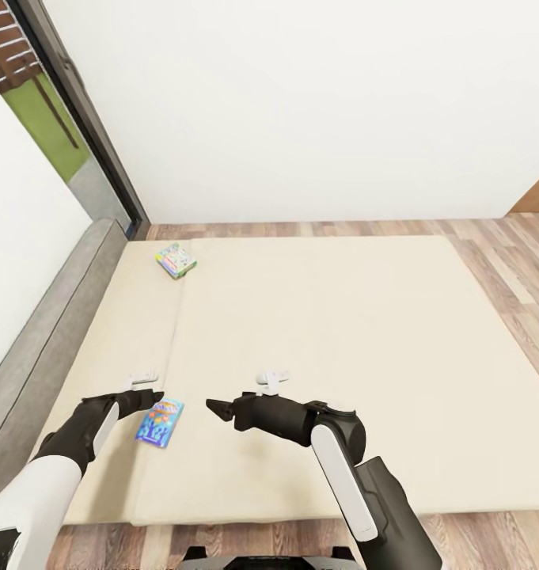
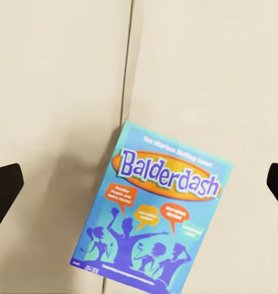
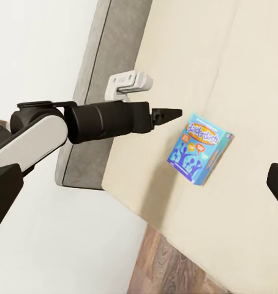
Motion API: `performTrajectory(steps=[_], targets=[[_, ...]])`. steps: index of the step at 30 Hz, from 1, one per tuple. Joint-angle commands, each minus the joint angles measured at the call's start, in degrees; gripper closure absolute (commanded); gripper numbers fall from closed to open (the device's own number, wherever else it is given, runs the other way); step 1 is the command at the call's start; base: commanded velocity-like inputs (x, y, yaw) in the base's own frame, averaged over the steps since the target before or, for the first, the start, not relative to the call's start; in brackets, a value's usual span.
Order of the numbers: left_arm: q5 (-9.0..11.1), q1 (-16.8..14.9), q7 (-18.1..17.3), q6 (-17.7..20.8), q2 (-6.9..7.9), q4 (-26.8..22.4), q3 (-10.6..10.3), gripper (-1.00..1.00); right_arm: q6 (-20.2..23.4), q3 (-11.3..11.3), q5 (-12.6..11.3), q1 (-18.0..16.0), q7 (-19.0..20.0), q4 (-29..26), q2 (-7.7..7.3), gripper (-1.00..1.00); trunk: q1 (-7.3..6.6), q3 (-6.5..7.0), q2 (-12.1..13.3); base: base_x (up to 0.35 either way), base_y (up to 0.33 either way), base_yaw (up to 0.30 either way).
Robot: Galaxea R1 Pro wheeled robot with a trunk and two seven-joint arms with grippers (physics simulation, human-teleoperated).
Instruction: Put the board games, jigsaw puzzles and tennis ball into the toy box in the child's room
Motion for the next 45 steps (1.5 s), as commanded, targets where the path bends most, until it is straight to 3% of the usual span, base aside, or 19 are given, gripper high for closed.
performTrajectory(steps=[1, 12, 45], targets=[[0.0, 0.0, -0.3, 0.3, -0.03, -0.1, 0.2, -1.00, 0.2, -0.1, 0.4, 0.0, 0.4, 0.0, 0.03, -1.00, 0.02, -0.12, -0.1, 0.000, 0.000, 0.000], [0.1, 0.0, -0.1, -2.5, -0.06, -0.1, 0.2, -1.00, -0.4, -0.4, 0.4, 0.0, 0.0, 0.0, 0.03, -1.00, 0.02, -0.35, -0.1, 0.000, 0.000, 0.000], [0.1, 0.0, -0.1, -2.8, 0.12, -0.1, 0.2, -1.00, -0.9, -0.9, 0.5, 0.0, 0.3, 0.0, 0.03, -1.00, 0.02, -0.36, -0.1, 0.000, 0.000, 0.000]])
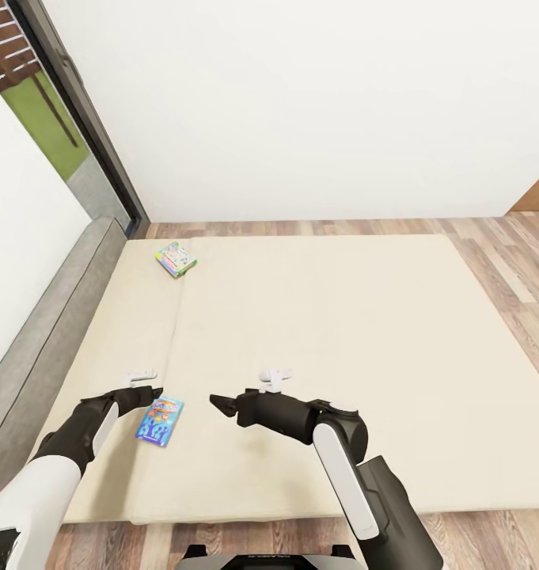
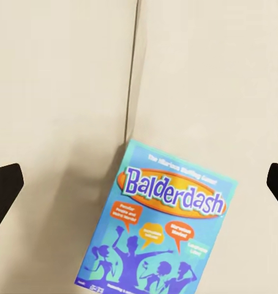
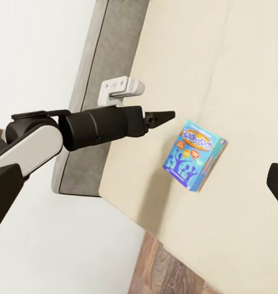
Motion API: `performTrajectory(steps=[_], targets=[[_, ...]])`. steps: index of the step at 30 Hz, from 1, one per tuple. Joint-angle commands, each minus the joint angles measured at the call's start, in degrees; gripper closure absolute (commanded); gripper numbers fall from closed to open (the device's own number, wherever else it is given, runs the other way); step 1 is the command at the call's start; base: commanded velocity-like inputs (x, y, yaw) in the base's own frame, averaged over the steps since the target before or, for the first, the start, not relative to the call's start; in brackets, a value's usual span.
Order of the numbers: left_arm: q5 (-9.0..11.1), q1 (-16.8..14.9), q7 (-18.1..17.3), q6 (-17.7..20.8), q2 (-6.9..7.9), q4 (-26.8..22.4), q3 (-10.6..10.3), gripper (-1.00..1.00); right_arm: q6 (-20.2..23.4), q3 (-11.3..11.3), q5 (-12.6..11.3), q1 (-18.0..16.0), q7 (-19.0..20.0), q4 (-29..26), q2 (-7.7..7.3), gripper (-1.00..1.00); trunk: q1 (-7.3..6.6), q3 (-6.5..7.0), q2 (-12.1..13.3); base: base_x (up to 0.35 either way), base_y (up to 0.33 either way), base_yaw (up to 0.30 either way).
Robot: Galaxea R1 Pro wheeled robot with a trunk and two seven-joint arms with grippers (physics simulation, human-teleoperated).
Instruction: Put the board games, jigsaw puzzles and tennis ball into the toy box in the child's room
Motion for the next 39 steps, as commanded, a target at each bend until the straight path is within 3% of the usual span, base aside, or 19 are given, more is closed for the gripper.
performTrajectory(steps=[1, 12, 27, 31, 35, 39], targets=[[0.0, 0.0, -0.3, 0.4, -0.03, -0.1, 0.3, -1.00, 0.3, -0.1, 0.3, 0.0, 0.4, 0.0, 0.03, -1.00, 0.02, -0.06, -0.1, 0.000, 0.000, 0.000], [0.0, 0.0, -0.3, 0.4, -0.03, -0.1, 0.2, -1.00, 0.4, -1.2, 0.3, 0.0, 0.4, -0.1, 0.03, -1.00, 0.02, -0.28, -0.1, 0.000, 0.000, 0.000], [0.0, 0.0, -0.3, 0.4, -0.09, -0.1, 0.1, -1.00, 0.6, -2.1, -0.4, 0.0, 1.3, -0.1, -0.42, -1.00, 0.02, -1.57, -0.1, 0.000, 0.000, 0.000], [0.0, 0.0, -0.3, 0.4, -0.05, -0.1, 0.2, -1.00, 1.0, -2.1, -0.4, 0.0, 3.6, -0.1, -0.41, -1.00, 0.02, -1.94, -0.1, 0.000, 0.000, 0.000], [0.0, 0.0, -0.3, 0.4, -0.04, -0.1, 0.2, -1.00, 1.3, -2.3, -0.5, 0.0, 8.5, -0.1, -0.44, -1.00, 0.02, -2.31, -0.1, 0.000, 0.000, 0.000], [0.0, 0.0, -0.3, 0.4, -0.05, -0.1, 0.2, -1.00, 2.1, -4.8, -0.5, 0.0, 15.3, -0.1, -0.47, -1.00, 0.02, -2.66, -0.1, 0.000, 0.000, 0.000]])
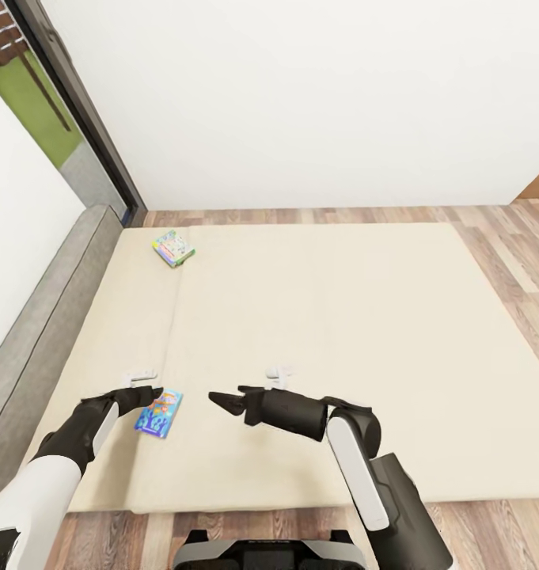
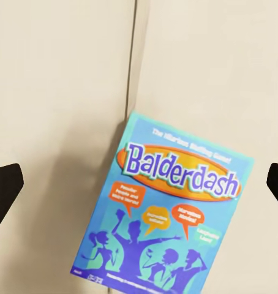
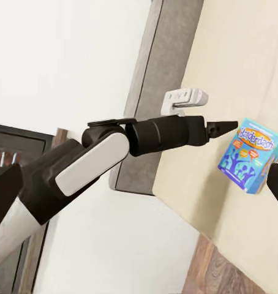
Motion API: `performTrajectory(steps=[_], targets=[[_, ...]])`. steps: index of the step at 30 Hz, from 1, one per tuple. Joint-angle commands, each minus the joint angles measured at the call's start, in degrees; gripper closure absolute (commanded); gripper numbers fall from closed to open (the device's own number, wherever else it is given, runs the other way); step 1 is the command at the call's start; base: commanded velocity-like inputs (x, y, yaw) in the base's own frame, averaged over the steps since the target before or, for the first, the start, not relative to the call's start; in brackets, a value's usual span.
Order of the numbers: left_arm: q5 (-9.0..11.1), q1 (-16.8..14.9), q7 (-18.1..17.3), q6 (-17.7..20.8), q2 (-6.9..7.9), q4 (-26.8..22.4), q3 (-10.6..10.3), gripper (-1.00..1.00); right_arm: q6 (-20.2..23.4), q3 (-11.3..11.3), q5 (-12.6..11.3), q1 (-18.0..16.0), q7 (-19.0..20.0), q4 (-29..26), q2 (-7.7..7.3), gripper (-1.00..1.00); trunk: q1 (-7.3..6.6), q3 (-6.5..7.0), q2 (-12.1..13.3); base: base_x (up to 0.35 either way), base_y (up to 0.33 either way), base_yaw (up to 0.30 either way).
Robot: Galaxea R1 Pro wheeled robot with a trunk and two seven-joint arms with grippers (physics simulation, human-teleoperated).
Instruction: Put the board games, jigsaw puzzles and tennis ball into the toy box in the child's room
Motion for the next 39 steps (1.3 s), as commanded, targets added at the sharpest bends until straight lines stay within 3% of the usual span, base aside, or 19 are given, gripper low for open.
performTrajectory(steps=[1, 8, 11, 39], targets=[[0.0, 0.0, -0.3, 0.4, -0.04, -0.1, 0.3, -1.00, 1.0, -1.8, 0.1, 0.0, 2.8, 0.0, 0.03, -1.00, 0.02, -0.15, -0.1, 0.000, 0.000, 0.000], [0.0, 0.0, -0.3, 0.4, -0.09, -0.1, 0.3, -1.00, 3.1, -7.6, 0.1, 0.0, 8.1, 0.0, 0.06, -1.00, 0.02, -0.78, -0.1, 0.000, 0.000, 0.000], [0.0, 0.0, -0.3, 0.4, -0.09, -0.1, 0.3, -1.00, 3.3, -8.5, 0.1, 0.0, 8.7, 0.0, 0.04, -1.00, 0.02, -1.05, -0.1, 0.000, 0.000, 0.000], [0.1, 0.0, -0.3, 0.2, -0.18, -0.1, 0.6, -1.00, 2.6, -9.0, 0.2, 0.0, 9.2, 0.1, 0.11, -1.00, 0.02, -3.62, -0.1, 0.000, 0.000, 0.000]])
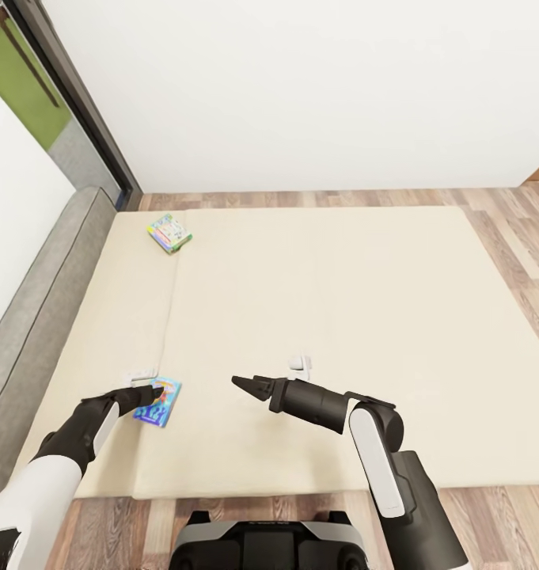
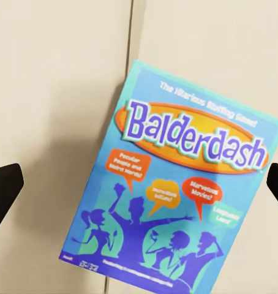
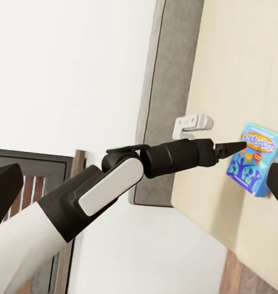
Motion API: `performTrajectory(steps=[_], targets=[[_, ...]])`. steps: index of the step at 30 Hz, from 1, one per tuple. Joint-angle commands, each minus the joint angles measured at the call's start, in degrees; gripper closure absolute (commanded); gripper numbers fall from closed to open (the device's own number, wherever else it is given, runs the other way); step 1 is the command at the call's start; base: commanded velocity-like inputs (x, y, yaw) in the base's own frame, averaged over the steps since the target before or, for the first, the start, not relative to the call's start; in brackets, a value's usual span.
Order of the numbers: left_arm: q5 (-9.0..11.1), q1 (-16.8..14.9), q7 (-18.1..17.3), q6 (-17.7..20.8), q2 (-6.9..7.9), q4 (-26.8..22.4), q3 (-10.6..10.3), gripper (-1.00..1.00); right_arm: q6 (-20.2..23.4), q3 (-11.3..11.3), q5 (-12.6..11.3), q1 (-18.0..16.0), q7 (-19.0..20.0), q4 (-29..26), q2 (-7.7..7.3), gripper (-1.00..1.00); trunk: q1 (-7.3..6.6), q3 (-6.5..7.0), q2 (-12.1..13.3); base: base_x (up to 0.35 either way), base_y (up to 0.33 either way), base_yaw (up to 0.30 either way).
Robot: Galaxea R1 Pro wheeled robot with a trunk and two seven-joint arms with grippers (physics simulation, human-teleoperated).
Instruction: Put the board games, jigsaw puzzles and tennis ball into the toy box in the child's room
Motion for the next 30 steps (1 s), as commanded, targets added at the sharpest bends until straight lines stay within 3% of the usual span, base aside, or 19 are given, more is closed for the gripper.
performTrajectory(steps=[1, 8, 17, 30], targets=[[0.1, 0.0, -0.3, 0.4, -0.03, -0.1, 0.3, -1.00, 0.3, 0.0, 0.0, 0.0, 0.1, 0.0, 0.03, -1.00, 0.02, -0.15, -0.1, 0.000, 0.000, 0.000], [0.4, -1.0, -0.3, 1.3, 0.01, -0.8, 0.3, -1.00, 0.2, 0.0, 0.0, 0.0, -0.1, 0.0, 0.03, -1.00, 0.02, -0.79, -0.1, 0.000, 0.000, 0.000], [0.3, -6.8, -0.3, 2.7, -0.07, -1.0, 0.3, -1.00, 0.2, 0.1, 0.0, 0.0, -0.2, 0.0, 0.03, -1.00, 0.02, -1.62, -0.1, 0.000, 0.000, 0.000], [0.5, -8.8, -0.6, 4.1, -0.49, -1.1, 0.3, -1.00, 0.1, 0.2, 0.1, 0.0, -0.2, 0.0, 0.03, -1.00, 0.02, -2.81, -0.1, 0.000, 0.000, 0.000]])
